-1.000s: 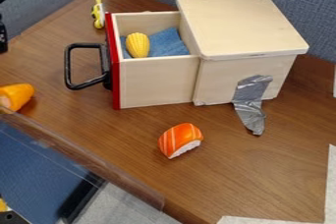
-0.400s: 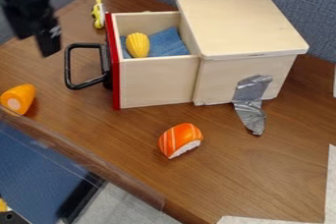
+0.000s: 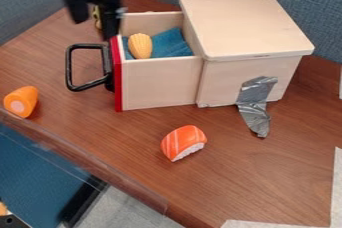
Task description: Remove the yellow object from the drawer and put on the left side of the table
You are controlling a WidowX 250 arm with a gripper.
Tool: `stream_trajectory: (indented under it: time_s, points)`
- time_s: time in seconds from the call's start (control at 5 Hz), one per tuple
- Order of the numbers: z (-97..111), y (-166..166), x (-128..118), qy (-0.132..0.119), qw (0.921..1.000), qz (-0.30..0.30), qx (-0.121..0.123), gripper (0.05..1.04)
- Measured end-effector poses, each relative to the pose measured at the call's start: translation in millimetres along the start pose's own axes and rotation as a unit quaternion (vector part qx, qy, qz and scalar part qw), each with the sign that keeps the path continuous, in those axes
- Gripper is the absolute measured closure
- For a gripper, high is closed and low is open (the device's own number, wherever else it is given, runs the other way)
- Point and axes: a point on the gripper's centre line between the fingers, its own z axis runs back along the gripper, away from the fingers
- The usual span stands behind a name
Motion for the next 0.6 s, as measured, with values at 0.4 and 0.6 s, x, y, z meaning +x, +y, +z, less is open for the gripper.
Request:
stream_trajectory:
  time_s: [0.4,0.6]
  points:
    - [-15.7,-14.1,30.5,0.006,0.9999,-0.010,0.005,0.083]
    - [-26.9,-9.0,33.8,0.008,0.9998,-0.011,0.018,0.083]
